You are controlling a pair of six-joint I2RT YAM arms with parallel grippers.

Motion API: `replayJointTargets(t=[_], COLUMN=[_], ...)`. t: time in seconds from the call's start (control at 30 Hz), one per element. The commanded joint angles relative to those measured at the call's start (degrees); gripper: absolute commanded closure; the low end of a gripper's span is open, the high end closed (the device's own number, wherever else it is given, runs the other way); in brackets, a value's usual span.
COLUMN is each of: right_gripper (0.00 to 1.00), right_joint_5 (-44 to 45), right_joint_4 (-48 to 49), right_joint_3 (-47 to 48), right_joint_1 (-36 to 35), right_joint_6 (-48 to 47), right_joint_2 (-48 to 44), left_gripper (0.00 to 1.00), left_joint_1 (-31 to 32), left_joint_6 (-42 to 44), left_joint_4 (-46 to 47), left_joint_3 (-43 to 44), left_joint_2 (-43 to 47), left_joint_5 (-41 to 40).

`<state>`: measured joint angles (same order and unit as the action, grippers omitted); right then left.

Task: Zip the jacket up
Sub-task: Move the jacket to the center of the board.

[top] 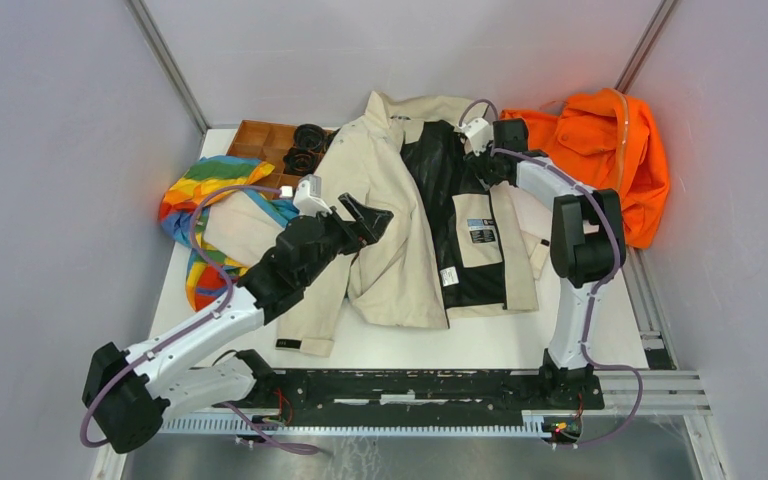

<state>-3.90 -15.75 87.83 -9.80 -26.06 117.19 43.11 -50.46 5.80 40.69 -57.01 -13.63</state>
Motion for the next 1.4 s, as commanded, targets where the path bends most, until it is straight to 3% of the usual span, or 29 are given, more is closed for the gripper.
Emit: replayJointTargets(t=[0.0,0.23,0.47,0.63,1.0,1.2,1.37], right_gripper=[0.52,0.79,0.93,0.94,0.94,0.94,0.93], right_joint_5=[3.5,4.7,0.9,-5.6,-14.8,-19.3,-22.0], right_joint_4=[2.0,5.0,9.2,9.0,8.5,11.1,14.7], right_joint_3=[3.2,2.1,-8.1,-15.9,-31.9,-40.9,-46.6], right_joint_1=[-0.5,-0.5,0.2,0.8,0.8,0.9,0.9], right_joint_6=[-1.0,-1.3,-1.0,3.6,9.0,12.6,16.3], right_joint_2=[2.2,1.6,-10.0,-18.9,-34.5,-39.0,-40.3], left_gripper=[0.07,0.07,0.08,0.09,0.12,0.17,0.28], left_joint_1=[-0.2,-0.3,-0.3,-0.3,-0.3,-0.3,-0.3], left_joint_6=[0.0,0.1,-1.7,-3.5,-7.6,-8.8,-9.8], left_joint_4=[1.4,2.6,9.0,16.8,24.9,23.3,14.1], left_joint_3=[3.5,4.6,3.2,2.3,7.6,13.9,23.2], left_joint_2=[-1.8,-3.8,-6.1,-9.7,-24.3,-33.0,-41.8], left_joint_5=[-0.7,1.1,4.9,9.2,18.8,20.6,23.9])
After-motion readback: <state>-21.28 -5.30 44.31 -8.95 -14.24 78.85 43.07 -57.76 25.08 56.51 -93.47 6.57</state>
